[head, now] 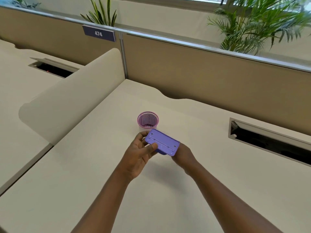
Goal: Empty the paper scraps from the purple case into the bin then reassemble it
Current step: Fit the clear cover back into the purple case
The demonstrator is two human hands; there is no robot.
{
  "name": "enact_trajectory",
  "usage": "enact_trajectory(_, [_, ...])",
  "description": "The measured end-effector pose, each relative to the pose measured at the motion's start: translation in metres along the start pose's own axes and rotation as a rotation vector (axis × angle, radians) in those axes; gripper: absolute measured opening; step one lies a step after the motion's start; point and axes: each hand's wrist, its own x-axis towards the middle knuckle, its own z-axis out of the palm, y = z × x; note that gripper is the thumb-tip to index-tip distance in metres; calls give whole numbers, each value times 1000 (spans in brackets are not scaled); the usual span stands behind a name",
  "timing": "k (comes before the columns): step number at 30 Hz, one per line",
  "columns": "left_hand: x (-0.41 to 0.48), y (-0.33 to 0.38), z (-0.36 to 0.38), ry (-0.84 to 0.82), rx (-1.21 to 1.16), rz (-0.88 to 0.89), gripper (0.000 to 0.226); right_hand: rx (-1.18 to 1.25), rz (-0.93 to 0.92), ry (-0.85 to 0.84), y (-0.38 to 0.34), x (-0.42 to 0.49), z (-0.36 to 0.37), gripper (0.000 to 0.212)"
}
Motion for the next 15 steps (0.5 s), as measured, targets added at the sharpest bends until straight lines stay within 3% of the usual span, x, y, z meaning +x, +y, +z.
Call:
enact_trajectory(3, [-9, -12, 11, -22, -54, -49, 43, 693, 247, -152, 1, -27, -15, 42])
enact_trajectory(5, [-17, -23, 26, -36, -25, -89, 44, 972, 325, -203, 13, -46, -25, 57])
enact_trajectory(8, [-31, -47, 55, -59, 62, -137, 44, 1209, 343, -235, 41, -76, -39, 65])
enact_trajectory(15, [-56, -94, 122, -162, 331, -207, 48, 1436, 249, -224, 103, -137, -73, 54])
